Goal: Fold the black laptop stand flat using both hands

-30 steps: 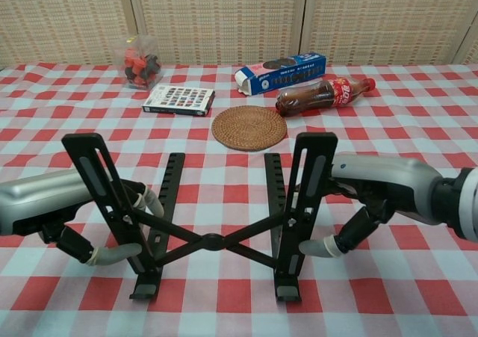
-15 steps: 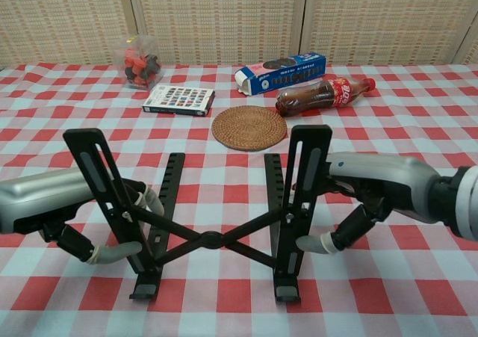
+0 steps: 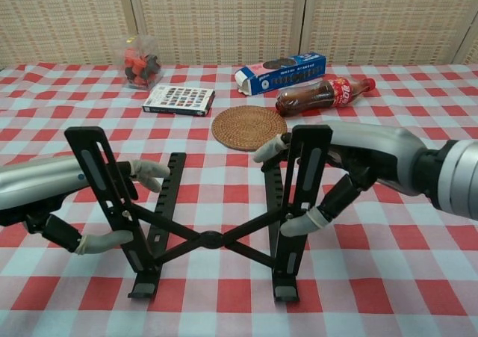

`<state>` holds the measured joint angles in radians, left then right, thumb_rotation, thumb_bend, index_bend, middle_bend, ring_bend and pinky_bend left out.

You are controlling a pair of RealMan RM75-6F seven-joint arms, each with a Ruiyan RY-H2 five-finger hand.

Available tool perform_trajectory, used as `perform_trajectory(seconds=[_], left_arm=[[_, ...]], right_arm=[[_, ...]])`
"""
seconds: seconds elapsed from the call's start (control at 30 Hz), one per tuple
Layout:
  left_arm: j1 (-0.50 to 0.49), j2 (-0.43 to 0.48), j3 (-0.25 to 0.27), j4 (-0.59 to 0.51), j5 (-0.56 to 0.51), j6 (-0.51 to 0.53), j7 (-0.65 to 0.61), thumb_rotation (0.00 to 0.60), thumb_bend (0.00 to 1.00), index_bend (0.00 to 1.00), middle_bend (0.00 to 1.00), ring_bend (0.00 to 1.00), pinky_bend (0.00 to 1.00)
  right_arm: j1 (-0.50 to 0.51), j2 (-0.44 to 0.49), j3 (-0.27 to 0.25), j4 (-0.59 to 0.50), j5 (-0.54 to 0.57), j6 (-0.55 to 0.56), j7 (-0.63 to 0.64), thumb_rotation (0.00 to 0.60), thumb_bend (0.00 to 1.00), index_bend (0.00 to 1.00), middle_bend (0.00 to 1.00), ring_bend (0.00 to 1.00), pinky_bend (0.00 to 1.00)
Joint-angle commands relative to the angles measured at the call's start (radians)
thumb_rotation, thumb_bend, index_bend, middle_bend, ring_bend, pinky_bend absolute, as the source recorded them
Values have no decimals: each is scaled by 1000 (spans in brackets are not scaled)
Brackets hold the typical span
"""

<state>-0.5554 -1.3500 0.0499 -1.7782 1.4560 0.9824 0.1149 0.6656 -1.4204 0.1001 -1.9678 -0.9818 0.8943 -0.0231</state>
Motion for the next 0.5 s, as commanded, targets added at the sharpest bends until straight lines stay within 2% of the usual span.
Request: perform_trajectory(seconds=[0.03, 0.27, 0.4, 0.5], left_arm=[[5, 21, -1, -20, -2, 12, 13, 352, 357, 46, 157, 212, 225], [22, 78, -10, -67, 2, 53, 27, 355, 358, 36, 139, 198, 219], [26, 108, -18, -81, 6, 71, 37, 357, 358, 30, 133, 192, 219], [27, 136, -30, -90, 10, 84, 39, 356, 358, 30, 132, 189, 219]], right_arm=[[-2, -13, 17, 5, -2, 15, 7, 600, 26, 115, 152, 52, 0], [6, -70, 65, 47, 33, 69, -12, 600, 26, 9, 86, 32, 0], [2, -107, 100, 81, 60, 136, -32, 600, 26, 0, 10, 0, 0], [-14, -131, 121, 92, 57, 212, -54, 600, 26, 0, 0, 0, 0]])
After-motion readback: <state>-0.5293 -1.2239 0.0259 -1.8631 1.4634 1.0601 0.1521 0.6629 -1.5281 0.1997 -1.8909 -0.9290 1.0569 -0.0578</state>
